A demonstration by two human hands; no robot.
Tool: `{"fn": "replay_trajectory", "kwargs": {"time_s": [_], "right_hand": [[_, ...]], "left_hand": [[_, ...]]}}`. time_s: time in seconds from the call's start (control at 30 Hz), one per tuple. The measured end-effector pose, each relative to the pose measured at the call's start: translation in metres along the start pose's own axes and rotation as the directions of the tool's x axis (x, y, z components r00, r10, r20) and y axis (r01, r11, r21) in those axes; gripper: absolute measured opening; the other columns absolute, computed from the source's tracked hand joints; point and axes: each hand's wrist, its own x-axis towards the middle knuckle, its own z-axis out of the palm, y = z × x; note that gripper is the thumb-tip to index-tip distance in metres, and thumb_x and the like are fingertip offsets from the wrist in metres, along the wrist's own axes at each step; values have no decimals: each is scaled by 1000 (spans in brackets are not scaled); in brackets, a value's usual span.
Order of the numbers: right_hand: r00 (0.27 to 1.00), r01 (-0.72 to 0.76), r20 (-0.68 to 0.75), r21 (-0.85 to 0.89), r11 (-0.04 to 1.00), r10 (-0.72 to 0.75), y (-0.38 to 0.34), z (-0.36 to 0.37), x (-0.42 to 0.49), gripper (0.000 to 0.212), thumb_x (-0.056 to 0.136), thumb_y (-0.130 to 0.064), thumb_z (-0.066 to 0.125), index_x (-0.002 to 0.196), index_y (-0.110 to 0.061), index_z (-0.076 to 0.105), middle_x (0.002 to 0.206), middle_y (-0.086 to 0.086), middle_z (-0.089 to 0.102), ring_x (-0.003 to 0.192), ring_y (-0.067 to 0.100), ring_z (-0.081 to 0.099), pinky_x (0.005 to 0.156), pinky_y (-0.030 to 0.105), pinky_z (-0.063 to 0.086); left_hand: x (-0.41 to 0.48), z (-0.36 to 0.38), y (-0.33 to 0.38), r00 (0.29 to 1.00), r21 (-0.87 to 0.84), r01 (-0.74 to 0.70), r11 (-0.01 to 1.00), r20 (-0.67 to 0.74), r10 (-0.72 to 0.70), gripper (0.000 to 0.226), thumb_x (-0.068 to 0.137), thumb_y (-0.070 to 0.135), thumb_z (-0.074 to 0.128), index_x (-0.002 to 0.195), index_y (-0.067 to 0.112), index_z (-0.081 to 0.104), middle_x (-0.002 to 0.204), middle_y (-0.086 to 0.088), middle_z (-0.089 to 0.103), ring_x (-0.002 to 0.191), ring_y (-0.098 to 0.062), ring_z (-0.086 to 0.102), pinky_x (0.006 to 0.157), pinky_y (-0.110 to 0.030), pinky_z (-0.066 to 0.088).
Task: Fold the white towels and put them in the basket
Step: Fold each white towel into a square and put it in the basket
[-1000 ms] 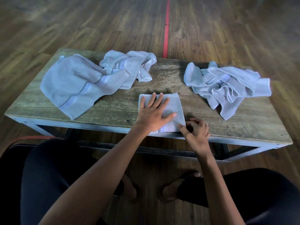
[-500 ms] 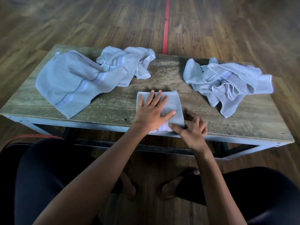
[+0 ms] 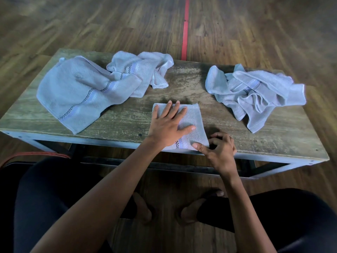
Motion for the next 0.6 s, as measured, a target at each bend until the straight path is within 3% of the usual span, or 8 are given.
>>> {"fn": "replay_trajectory", "kwargs": {"time_s": [0.07,0.2,0.3,0.43,0.53,0.6], "right_hand": [[1000,-22,17,-5,1000,22,-1,-2,2,43,60,-68,69,63,-26,62,116,-9,42,120,8,27,107,34,18],[991,-108,-74,28,994,110,-12,3,7,43,76,-62,63,68,-20,65,116,-6,44,122,12,29,106,31,13],[986,-125,-120,-49,991,118,-11,10,9,40,80,-56,63,83,-17,61,118,2,44,122,22,30,107,37,14],[965,-124,-233,9,992,123,-16,4,10,34,88,-33,61,113,-11,52,125,10,48,125,29,33,107,41,18],[950,12,-309,-125,992,-50,-41,7,18,35,94,-27,49,122,-6,47,126,13,47,125,29,34,107,42,17],[948,192,-184,-326,926,-261,-54,17,26,46,95,-35,34,131,-9,45,136,12,45,131,27,32,111,45,13]], "left_hand": [[-1,-4,-1,999,-51,-11,999,39,13,83,83,75,9,151,28,13,160,5,6,147,-15,-1,116,-51,-6],[-4,-13,-5,1000,-256,-16,967,-4,15,58,100,43,31,149,13,24,159,-3,16,147,-14,5,117,-39,-8],[-16,-11,-11,1000,-163,18,986,-2,-18,56,102,42,24,150,14,21,159,0,12,147,-11,2,117,-46,-8],[-28,-13,-29,994,-88,106,991,45,-102,57,101,40,14,152,14,11,160,1,2,146,-10,-5,115,-48,-12],[-24,-21,-20,984,-50,158,986,87,-153,56,102,35,13,151,11,4,160,-4,-4,146,-15,-10,113,-50,-14],[-21,-20,-5,976,-101,204,974,99,-194,57,102,35,13,151,9,4,160,-6,-4,146,-17,-11,114,-50,-13]]}}
